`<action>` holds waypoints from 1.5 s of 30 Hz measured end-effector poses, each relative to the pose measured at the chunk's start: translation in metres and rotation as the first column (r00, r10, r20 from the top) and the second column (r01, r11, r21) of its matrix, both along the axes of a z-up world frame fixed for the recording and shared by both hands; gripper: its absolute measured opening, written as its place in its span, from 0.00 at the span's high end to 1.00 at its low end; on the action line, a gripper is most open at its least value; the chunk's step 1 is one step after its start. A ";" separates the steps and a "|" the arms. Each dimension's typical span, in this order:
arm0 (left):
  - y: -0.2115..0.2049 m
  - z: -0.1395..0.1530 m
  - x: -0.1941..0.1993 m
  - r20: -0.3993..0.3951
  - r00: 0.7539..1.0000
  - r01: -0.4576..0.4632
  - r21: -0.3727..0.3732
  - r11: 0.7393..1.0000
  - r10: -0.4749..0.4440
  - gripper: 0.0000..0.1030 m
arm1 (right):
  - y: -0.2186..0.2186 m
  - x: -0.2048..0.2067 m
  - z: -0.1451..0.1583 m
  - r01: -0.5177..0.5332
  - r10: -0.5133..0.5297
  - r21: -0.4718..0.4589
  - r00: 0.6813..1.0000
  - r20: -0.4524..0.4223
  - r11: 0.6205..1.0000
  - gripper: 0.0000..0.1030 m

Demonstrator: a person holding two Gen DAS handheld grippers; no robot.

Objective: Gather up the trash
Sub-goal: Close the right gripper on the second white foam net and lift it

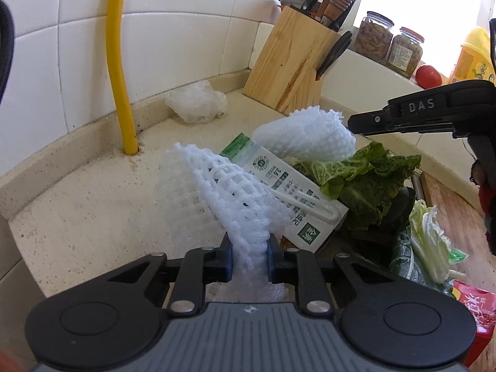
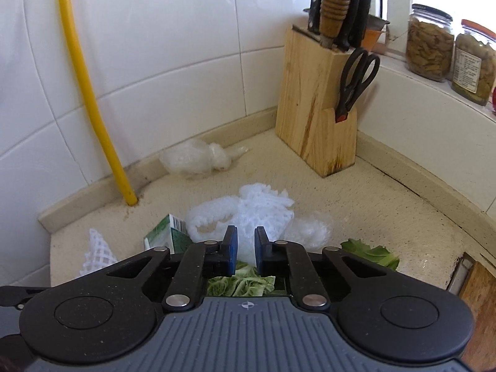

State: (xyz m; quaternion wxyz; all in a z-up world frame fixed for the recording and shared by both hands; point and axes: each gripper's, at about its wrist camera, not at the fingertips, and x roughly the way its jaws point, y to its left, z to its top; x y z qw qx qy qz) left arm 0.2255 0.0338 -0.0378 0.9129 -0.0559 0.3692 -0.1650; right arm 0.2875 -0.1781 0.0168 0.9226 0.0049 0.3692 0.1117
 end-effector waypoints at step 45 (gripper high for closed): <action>-0.029 0.024 -0.012 0.044 0.999 0.021 0.143 0.990 -0.028 0.82 | -0.023 -0.046 0.032 -0.011 0.007 0.105 0.999 0.034 0.994 0.77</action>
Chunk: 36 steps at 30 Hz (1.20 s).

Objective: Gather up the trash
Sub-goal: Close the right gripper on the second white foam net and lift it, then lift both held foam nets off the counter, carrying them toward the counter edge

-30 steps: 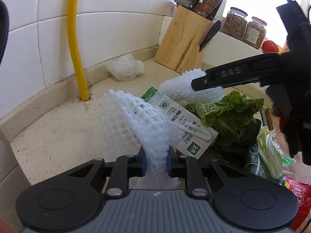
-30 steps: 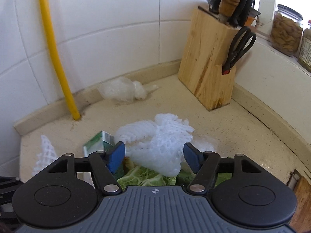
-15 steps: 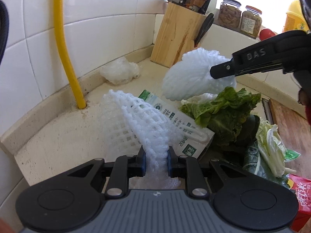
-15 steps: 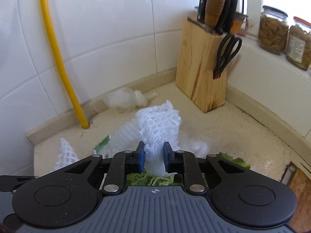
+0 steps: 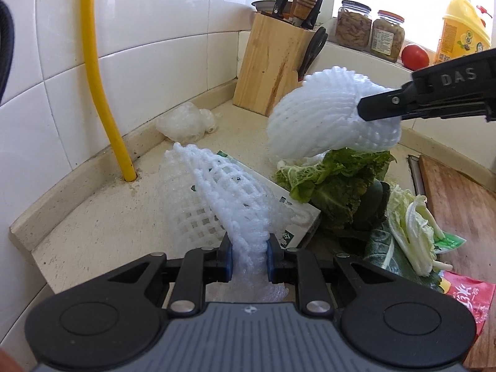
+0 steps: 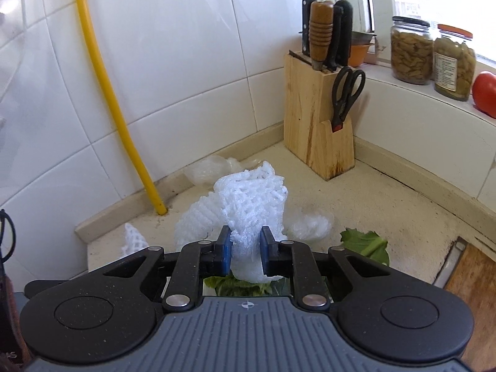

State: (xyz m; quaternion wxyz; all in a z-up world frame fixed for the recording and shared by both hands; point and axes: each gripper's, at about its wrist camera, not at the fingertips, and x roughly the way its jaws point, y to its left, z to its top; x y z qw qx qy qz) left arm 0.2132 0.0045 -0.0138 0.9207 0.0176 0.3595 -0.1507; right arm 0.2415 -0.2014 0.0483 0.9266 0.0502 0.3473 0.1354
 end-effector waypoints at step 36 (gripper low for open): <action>0.003 -0.019 -0.022 0.005 0.993 -0.117 0.042 0.992 0.117 0.26 | -0.015 -0.033 -0.021 -0.051 0.051 0.006 0.998 -0.029 0.999 0.16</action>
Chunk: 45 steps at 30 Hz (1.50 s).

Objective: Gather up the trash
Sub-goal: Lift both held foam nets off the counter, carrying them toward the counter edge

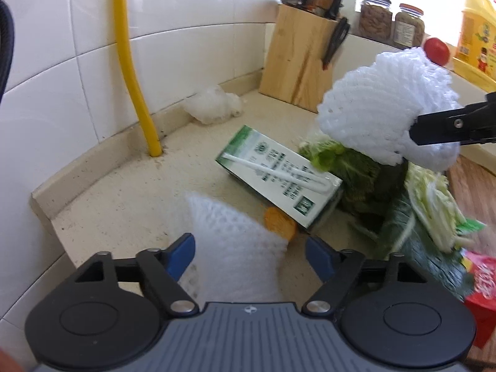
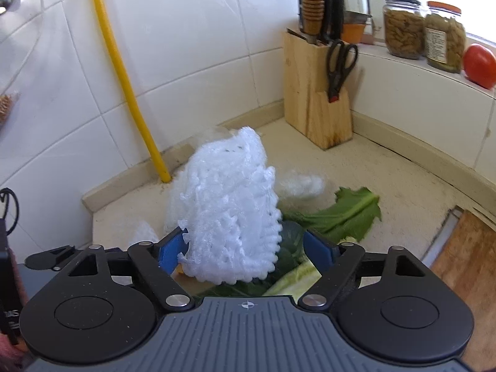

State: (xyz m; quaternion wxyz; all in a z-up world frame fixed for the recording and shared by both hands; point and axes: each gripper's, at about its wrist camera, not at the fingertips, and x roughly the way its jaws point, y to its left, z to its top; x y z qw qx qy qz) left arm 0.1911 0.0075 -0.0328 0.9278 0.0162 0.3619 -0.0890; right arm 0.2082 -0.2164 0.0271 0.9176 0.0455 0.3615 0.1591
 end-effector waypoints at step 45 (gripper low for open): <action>0.071 0.010 -0.050 -0.015 0.999 -0.050 -0.089 0.995 0.049 0.78 | 0.052 -0.055 0.005 0.051 -0.054 0.071 0.998 0.031 0.996 0.58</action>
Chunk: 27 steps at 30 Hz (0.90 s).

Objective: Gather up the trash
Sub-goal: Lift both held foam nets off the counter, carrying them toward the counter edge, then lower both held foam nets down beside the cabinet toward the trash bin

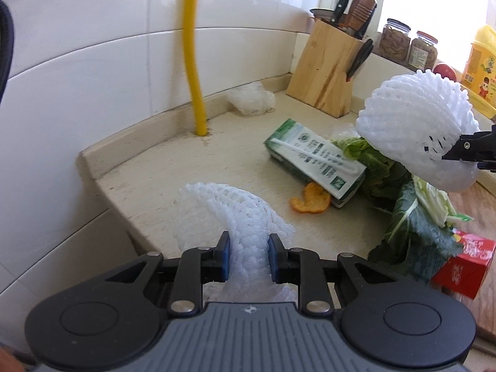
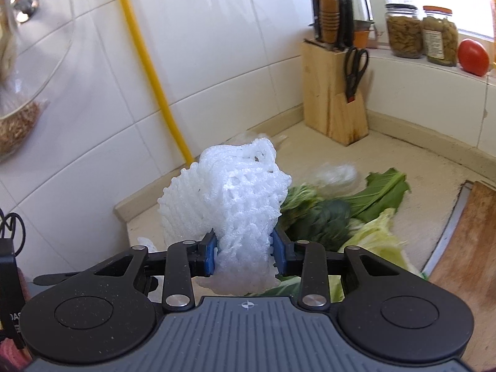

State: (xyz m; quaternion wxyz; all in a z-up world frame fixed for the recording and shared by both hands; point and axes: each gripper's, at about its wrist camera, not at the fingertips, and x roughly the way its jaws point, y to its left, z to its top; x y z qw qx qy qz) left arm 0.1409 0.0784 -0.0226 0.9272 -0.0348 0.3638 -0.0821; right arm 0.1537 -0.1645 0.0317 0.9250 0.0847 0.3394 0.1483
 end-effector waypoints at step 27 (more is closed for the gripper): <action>0.089 0.002 -0.077 0.041 0.988 -0.147 0.027 0.989 0.146 0.78 | 0.113 -0.042 -0.010 -0.208 0.208 -0.002 0.978 -0.022 0.978 0.58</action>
